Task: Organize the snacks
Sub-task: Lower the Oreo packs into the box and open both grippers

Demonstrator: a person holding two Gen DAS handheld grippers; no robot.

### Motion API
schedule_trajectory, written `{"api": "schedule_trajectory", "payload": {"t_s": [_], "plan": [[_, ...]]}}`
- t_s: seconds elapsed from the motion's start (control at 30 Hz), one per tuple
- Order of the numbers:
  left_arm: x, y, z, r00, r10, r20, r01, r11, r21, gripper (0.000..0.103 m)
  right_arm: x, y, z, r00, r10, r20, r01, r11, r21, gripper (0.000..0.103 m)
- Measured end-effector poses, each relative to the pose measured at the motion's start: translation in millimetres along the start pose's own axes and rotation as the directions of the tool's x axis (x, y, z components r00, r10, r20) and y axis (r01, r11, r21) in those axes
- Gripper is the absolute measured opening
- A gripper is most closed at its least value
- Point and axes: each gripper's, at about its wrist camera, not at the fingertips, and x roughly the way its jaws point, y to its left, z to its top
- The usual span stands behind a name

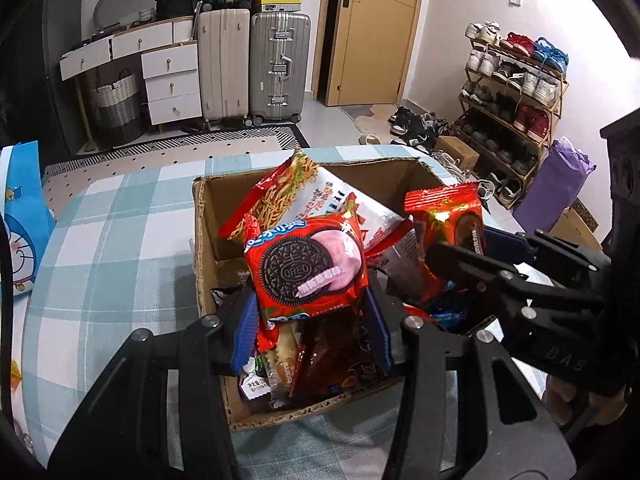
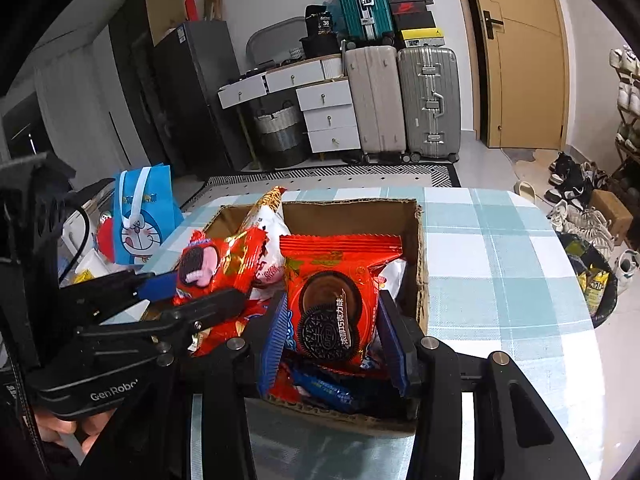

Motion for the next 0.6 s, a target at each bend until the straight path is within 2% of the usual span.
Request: {"api": "schedule_trajectory", "payload": {"t_s": [0.27,0.4,0.43,0.47,0.53,0.57,0.6], "plan": [[1,1,0,0.999,0.044,0.003,-0.044,0.999,0.006,0.044,1,-1,5,1.000,0.007,0.005,-0.007,1.000,-0.013,0.044],[-8,3,-1,0.999,0.041,0.019,-0.041,0.999,-0.011,0.049,-8,-2,7,1.000,0.012,0.019,-0.011,1.000,-0.013,0.051],[-11,4,-1,0.999,0.041,0.024,-0.041,0.999,-0.014,0.052,-12,-2,7,1.000,0.008,0.025,-0.008,1.000,-0.019,0.054],[-15,4,-2,0.998,0.046,0.034,-0.045,0.999,-0.019,0.061,-16,-2,7,0.999,0.000,0.033,0.001,1.000,-0.021,0.057],[-26,6,-3,0.998,0.031,0.057,-0.029,0.999,-0.025,0.070,-24,-1,5,0.999,0.001,0.049,0.000,1.000,-0.024,0.073],[-31,6,-4,0.997,0.029,0.069,-0.028,0.999,-0.028,0.079,-28,-1,4,0.998,0.004,0.058,-0.003,1.000,-0.024,0.076],[-39,7,-5,0.995,0.039,0.090,-0.036,0.999,-0.032,0.084,-34,-2,3,0.998,0.005,0.069,-0.004,1.000,-0.023,0.083]]}}
